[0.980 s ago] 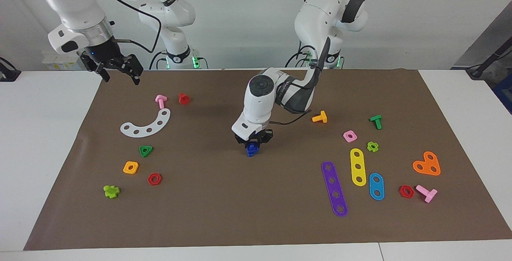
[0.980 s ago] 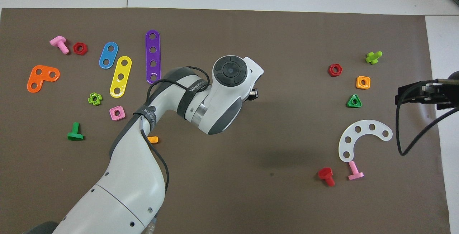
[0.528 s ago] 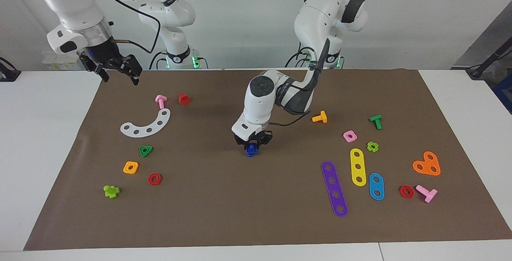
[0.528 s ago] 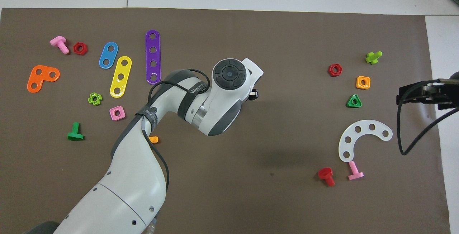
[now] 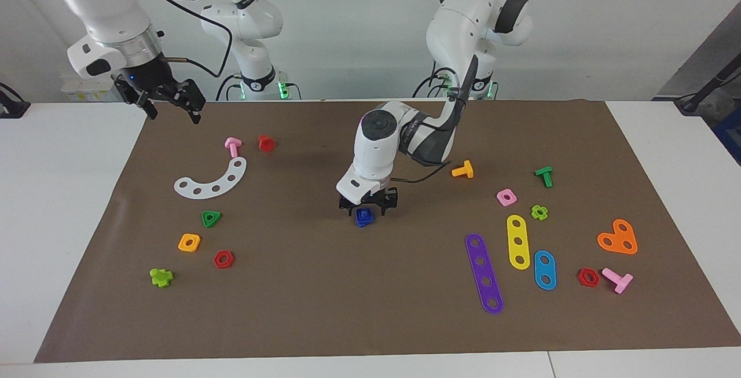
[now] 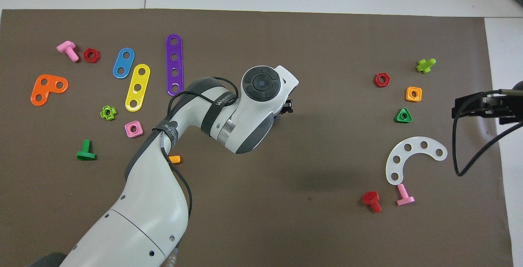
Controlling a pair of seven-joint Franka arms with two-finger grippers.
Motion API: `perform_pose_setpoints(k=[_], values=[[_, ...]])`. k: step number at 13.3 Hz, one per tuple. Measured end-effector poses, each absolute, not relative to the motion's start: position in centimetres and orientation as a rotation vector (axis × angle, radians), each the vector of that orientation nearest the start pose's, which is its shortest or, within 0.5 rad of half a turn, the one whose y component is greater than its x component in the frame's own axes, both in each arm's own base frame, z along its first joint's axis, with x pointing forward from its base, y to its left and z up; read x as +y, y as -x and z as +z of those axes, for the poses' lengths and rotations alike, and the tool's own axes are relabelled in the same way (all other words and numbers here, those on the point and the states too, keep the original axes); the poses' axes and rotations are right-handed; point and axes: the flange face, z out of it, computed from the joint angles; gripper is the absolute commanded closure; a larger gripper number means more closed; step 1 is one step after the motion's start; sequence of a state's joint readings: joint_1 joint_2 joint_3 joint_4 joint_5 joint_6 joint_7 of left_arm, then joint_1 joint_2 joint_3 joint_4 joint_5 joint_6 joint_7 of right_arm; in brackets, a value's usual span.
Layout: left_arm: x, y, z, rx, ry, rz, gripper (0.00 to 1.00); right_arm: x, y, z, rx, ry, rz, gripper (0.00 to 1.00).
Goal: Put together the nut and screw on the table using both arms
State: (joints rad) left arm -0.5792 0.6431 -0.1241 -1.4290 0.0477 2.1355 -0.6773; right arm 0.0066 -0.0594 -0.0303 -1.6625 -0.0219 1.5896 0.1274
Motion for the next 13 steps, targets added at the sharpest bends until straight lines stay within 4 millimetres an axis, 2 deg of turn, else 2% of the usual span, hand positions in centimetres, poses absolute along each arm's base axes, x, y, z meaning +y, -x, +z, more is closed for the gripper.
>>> perform_pose_setpoints(k=[1, 3, 5, 6, 9, 11, 12, 13], values=[[-44.3, -57.8, 33.4, 0.000, 3.197, -0.048, 0.04, -1.6, -53.6, 61.5, 0.238, 3.153, 0.020, 0.00], [-39.9, -61.0, 35.9, -0.112, 3.174, -0.028, 0.03, -1.6, -53.7, 61.5, 0.238, 3.153, 0.016, 0.00], [-34.4, -64.2, 40.1, -0.225, 3.179, -0.075, 0.03, -1.5, -53.7, 61.7, 0.238, 3.153, 0.007, 0.00], [-31.2, -65.0, 42.5, -0.250, 3.173, -0.084, 0.03, -1.6, -53.7, 62.2, 0.239, 3.153, -0.001, 0.00], [-20.0, -65.8, 47.9, -0.166, 3.138, -0.023, 0.03, -1.6, -54.0, 63.1, 0.240, 3.153, -0.010, 0.00], [-12.5, -65.6, 50.0, -0.086, 3.123, 0.040, 0.02, -1.5, -54.2, 62.9, 0.238, 3.153, -0.004, 0.00], [-9.6, -65.2, 50.8, -0.054, 3.118, 0.076, 0.02, -1.5, -54.2, 62.9, 0.238, 3.154, -0.002, 0.00], [-7.6, -64.6, 51.5, -0.030, 3.114, 0.112, 0.02, -1.5, -54.2, 62.8, 0.237, 3.154, -0.002, 0.00]])
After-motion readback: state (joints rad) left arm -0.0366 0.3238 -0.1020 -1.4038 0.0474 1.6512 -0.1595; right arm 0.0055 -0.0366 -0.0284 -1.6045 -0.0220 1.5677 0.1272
